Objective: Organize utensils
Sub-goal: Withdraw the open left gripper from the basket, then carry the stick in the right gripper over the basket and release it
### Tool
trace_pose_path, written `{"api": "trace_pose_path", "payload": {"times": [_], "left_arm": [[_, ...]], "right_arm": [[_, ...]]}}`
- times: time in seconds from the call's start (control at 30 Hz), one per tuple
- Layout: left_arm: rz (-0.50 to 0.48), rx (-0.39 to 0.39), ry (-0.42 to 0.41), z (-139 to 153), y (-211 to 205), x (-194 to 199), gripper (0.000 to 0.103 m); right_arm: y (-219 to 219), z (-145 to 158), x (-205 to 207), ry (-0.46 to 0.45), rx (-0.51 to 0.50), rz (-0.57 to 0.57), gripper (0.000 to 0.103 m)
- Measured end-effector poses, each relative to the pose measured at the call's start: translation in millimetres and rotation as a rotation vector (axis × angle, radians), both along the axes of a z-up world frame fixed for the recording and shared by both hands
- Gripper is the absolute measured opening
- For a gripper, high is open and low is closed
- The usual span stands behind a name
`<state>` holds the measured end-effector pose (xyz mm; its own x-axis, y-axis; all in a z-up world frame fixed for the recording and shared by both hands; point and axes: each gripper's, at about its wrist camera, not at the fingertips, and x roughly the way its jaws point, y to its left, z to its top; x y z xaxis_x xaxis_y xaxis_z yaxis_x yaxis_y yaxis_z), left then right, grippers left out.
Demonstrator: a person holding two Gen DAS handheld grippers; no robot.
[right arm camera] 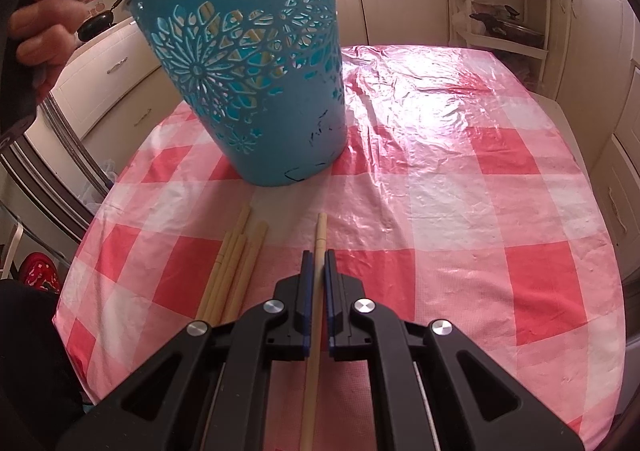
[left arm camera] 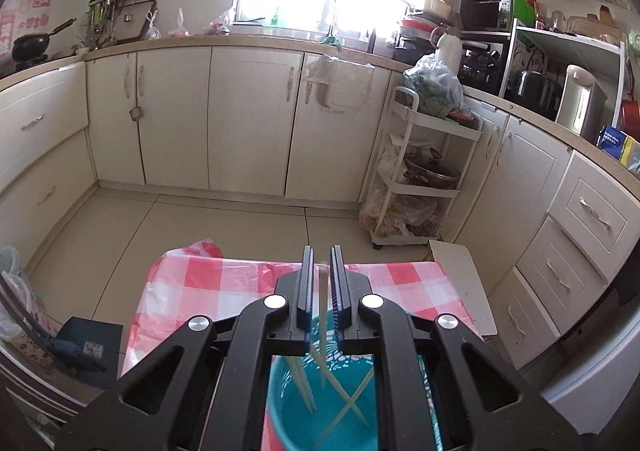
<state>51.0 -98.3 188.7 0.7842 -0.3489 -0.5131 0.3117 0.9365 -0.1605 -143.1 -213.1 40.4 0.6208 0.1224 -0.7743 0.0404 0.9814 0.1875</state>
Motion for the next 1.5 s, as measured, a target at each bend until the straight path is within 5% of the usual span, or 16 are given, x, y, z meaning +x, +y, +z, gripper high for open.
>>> {"api": "trace_pose_path", "payload": {"times": [0.17,0.3,0.47,0.67,1.03,1.5], "left_arm": [[0.059,0.002,-0.034,10.5,43.0,-31.3,0.044],[0.129,0.001,-0.030,0.9,87.7,-59.9,0.053],[0.189,0.010,0.096,-50.3,130.0,-74.8,0.055],[0.206,-0.008,0.265,-108.8,150.7,-77.4,0.055],[0.192,0.013,0.337,-129.0,140.2,-68.6,0.056],[0.185,0.021,0.368,-135.2,134.6,-65.4,0.057]], "right_arm": [[-10.4,-0.8,0.5,0.014,0.078,-0.008,0.006],[-1.2,0.3,-0.6,0.003,0.011,0.008,0.006],[15.0,0.4,-1.1,-0.012,-0.116,0.034,0.006],[-9.1,11.6,-12.3,0.008,0.059,0.009,0.006],[-29.5,102.2,-26.9,-0.199,0.335,0.053,0.005],[-37.4,215.0,-14.4,-0.404,0.417,0.149,0.004]]}}
